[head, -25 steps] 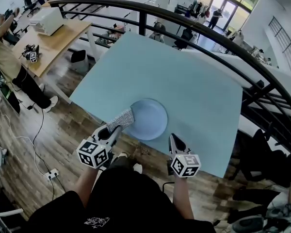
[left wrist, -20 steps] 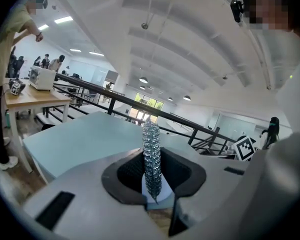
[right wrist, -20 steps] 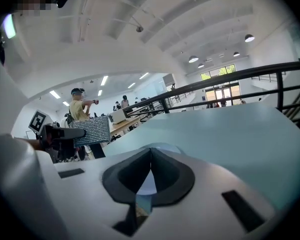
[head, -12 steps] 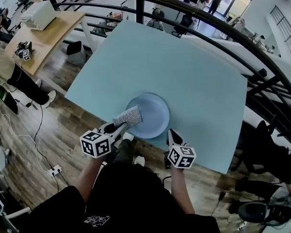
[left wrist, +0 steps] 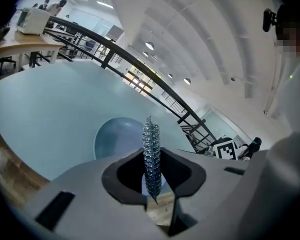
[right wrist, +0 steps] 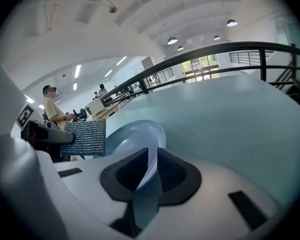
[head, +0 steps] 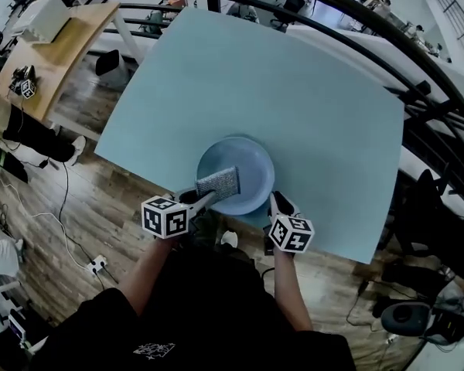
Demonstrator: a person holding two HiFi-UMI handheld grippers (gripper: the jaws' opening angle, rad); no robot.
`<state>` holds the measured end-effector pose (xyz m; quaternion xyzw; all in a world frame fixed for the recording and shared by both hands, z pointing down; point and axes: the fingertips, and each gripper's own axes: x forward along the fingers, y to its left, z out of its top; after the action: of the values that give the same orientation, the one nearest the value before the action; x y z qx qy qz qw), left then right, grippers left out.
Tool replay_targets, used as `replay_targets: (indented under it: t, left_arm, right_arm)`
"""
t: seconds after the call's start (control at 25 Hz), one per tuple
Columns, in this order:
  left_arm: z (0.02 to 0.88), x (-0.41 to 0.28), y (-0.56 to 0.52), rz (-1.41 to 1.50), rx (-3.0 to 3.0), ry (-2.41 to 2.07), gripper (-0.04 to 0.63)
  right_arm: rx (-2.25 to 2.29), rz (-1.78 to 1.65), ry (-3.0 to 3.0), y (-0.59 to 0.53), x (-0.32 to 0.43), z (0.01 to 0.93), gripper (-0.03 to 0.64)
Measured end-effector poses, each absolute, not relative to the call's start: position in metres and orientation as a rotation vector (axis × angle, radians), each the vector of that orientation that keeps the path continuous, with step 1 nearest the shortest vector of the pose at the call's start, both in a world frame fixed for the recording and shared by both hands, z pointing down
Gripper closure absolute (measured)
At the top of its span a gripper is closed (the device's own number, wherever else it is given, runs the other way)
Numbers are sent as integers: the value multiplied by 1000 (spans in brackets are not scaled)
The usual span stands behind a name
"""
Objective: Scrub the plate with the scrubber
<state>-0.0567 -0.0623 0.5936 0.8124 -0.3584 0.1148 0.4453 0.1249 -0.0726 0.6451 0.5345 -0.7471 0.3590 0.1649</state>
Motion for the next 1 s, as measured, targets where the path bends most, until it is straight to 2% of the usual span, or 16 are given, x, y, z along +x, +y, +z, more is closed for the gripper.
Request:
replay_targets:
  t: [0.08, 0.12, 0.84, 1.0]
  left_arm:
    - [601, -54, -66, 304, 2000, -854, 505]
    - [605, -52, -67, 312, 1992, -838, 505]
    - [655, -6, -84, 400, 1789, -625, 505]
    - [662, 5, -87, 345, 1702, -601, 505]
  right_arm:
    - [1530, 1049, -2103, -76, 124, 652, 528]
    - [1531, 1059, -2090, -77, 123, 655, 526]
    - [1591, 1230, -1966, -99, 134, 696, 525]
    - [1610, 1260, -1959, -102, 134, 700, 562]
